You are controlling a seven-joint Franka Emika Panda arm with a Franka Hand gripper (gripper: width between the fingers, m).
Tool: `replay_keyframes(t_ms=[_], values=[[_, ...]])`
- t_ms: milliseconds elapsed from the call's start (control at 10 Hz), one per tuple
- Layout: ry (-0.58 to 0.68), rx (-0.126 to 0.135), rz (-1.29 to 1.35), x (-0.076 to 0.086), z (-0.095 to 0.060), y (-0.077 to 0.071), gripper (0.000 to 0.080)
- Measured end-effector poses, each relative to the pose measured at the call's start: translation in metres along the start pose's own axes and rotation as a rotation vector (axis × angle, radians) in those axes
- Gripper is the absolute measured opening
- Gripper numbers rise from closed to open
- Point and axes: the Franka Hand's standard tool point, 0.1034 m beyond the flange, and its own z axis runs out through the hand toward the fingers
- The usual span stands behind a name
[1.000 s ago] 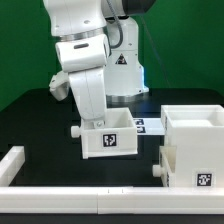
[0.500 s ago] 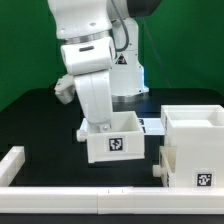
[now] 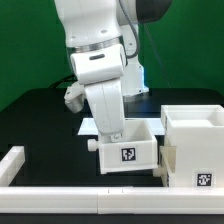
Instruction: Assemble drawer
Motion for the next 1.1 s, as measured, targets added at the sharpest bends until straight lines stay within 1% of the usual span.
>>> replay_keyframes(t_ms=[200,700,1100], values=[[-0.001,0.002,0.015,0.013,0.002,0.002,0.0039],[0.002,0.009,0.006,0.023,0.006,0.001,0.0039],[-0.001,0.006,0.035,0.024,0.006,0.003,0.0039]])
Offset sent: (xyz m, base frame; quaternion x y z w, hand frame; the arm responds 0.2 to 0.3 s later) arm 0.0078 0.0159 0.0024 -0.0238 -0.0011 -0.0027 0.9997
